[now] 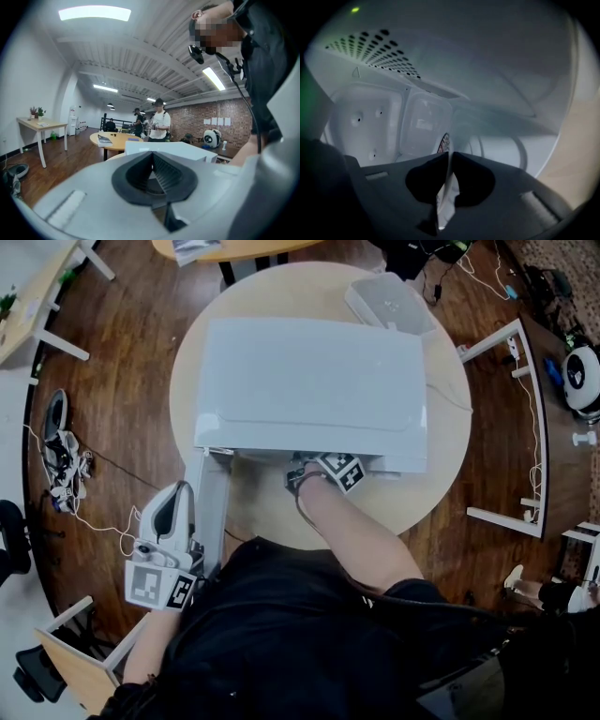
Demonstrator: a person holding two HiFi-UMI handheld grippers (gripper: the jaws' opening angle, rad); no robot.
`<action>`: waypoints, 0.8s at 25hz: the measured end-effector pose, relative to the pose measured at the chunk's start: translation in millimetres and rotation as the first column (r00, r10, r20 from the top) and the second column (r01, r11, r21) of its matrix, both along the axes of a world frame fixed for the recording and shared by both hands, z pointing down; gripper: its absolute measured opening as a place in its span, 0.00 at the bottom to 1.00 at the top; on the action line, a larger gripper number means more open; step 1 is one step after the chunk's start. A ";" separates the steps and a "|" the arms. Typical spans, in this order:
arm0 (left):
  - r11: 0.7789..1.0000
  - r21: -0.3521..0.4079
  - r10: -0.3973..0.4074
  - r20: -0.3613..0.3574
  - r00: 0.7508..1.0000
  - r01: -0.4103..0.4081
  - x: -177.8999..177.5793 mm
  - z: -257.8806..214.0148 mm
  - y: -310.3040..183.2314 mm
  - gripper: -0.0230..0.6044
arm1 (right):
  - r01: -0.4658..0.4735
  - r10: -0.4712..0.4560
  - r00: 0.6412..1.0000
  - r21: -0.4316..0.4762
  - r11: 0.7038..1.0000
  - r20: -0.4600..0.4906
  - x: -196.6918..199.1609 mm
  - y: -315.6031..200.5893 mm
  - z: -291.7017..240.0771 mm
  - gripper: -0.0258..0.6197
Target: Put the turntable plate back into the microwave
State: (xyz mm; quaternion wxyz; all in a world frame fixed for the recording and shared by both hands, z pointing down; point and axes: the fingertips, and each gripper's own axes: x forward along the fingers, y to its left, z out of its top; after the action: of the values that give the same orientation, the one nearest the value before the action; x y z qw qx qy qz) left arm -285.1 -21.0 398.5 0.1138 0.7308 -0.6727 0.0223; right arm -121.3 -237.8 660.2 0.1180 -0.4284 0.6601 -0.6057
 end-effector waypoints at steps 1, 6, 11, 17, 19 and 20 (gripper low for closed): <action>1.000 0.000 0.001 -0.001 1.000 -0.001 0.1 -0.1 -0.5 0.04 | -0.002 0.002 1.000 -0.001 1.000 0.000 -0.9 -0.6 -0.2 0.07; 1.000 0.001 0.009 -0.003 1.000 -0.009 1.6 -0.5 -1.8 0.04 | -0.027 0.027 1.000 -0.019 0.999 -0.006 -1.9 -3.2 0.7 0.08; 1.000 0.000 0.004 -0.004 1.000 -0.004 0.0 0.7 -1.2 0.04 | -0.037 0.037 0.999 -0.038 0.999 -0.011 -3.5 -4.4 3.6 0.09; 1.000 0.003 0.005 0.001 1.000 -0.005 2.7 1.1 -1.2 0.04 | -0.054 0.053 0.999 -0.051 0.997 -0.011 -1.9 -5.6 6.4 0.10; 1.000 0.006 0.006 0.000 1.000 -0.006 2.7 0.5 -0.8 0.04 | -0.062 0.062 0.998 -0.054 0.997 -0.002 -1.6 -5.6 6.2 0.10; 1.000 0.007 0.006 0.000 1.000 -0.006 3.0 0.3 -0.7 0.04 | -0.065 0.065 0.998 -0.056 0.996 0.001 -0.7 -5.4 5.7 0.12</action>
State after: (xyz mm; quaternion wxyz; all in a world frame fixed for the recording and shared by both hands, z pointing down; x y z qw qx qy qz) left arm -282.1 -21.7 398.8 0.1112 0.7332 -0.6706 0.0201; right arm -122.0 -243.2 666.0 0.1268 -0.4518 0.6284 -0.6204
